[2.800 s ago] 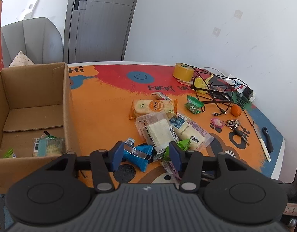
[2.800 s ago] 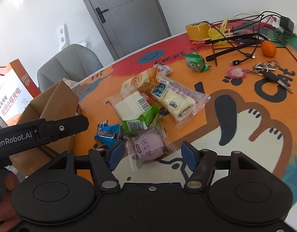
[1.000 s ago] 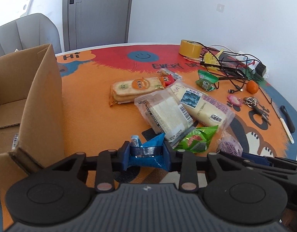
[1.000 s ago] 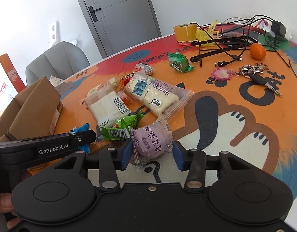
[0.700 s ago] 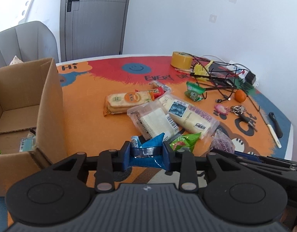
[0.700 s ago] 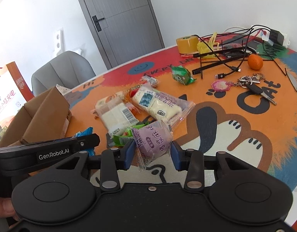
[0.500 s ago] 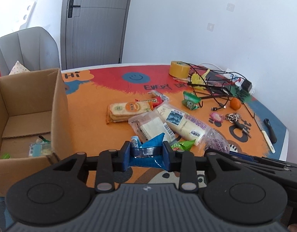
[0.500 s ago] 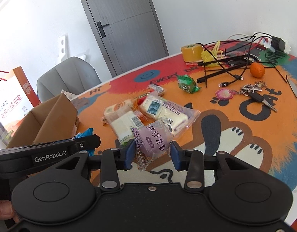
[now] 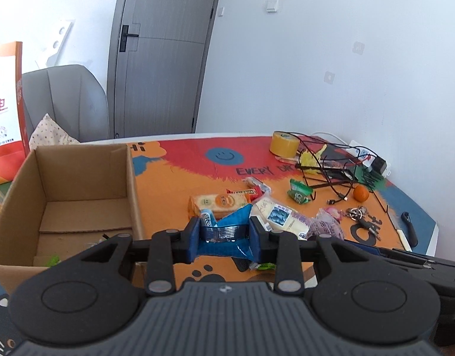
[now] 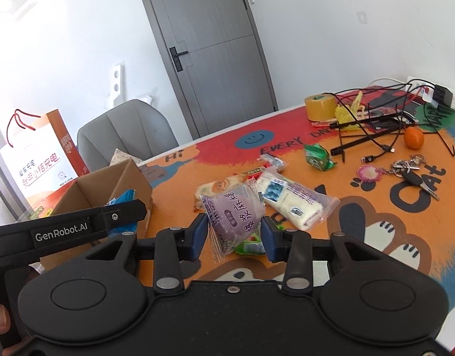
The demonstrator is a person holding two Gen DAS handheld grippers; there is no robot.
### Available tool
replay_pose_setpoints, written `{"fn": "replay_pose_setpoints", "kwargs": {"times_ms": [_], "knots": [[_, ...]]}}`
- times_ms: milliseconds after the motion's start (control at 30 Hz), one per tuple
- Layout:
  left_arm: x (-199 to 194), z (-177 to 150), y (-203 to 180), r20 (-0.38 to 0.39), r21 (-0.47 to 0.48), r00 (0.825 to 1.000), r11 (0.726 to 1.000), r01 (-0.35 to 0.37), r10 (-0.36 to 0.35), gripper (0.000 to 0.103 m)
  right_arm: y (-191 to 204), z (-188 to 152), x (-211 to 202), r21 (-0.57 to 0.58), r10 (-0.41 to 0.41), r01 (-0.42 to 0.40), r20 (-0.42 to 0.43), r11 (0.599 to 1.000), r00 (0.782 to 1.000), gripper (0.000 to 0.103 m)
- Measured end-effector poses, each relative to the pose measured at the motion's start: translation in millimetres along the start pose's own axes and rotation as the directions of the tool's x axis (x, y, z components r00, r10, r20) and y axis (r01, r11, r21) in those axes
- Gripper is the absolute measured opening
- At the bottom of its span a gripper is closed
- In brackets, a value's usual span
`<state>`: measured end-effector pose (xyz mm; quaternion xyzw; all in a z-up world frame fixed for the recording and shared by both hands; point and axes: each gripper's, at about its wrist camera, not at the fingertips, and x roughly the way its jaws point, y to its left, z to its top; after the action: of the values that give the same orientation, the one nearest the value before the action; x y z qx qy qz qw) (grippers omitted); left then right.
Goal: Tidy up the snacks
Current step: 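Carry both snacks over the cardboard box and open both tools to drop them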
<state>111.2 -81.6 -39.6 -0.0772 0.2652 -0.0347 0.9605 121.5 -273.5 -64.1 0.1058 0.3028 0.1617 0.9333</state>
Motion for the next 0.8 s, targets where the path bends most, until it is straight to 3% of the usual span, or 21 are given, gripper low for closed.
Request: {"fn": "replay_pose_setpoints", "kwargs": {"times_ms": [800], "knots": [[-39.6,22.6,65.4,0.112,-0.088,0.980,0.984,-0.155,0.164,0.033,59.0,15.5,11.4,-0.063,0.102,-0.100,0.024,0.993,0.994,0.040]]}}
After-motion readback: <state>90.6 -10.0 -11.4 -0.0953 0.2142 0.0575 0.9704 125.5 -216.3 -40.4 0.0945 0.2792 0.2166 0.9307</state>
